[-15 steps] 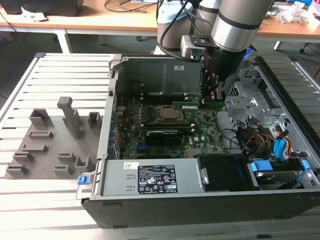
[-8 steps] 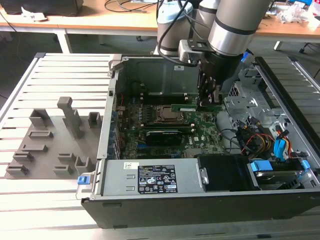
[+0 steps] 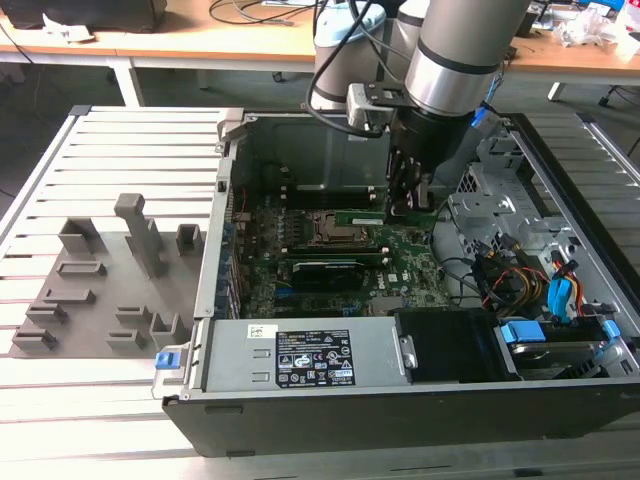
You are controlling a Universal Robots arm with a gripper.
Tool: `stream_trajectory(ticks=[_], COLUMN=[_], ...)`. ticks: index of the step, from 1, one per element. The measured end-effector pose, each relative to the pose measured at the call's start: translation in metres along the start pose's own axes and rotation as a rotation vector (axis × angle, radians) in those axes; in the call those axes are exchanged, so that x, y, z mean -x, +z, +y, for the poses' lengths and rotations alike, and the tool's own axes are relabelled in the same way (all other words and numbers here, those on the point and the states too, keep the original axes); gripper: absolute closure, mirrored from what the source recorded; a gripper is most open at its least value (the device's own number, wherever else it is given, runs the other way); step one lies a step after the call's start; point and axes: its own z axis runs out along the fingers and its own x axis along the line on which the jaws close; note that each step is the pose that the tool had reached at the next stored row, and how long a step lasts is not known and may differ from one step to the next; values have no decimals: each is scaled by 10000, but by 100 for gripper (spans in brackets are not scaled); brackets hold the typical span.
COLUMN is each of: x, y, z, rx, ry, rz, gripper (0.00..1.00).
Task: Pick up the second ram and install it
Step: 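Insert the second ram into the second slot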
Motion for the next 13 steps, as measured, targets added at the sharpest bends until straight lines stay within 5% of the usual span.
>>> stream_trajectory(ticks=[13], x=[-4], y=[141], z=[85], rx=[0], ry=[0], rz=[0], gripper=[87])
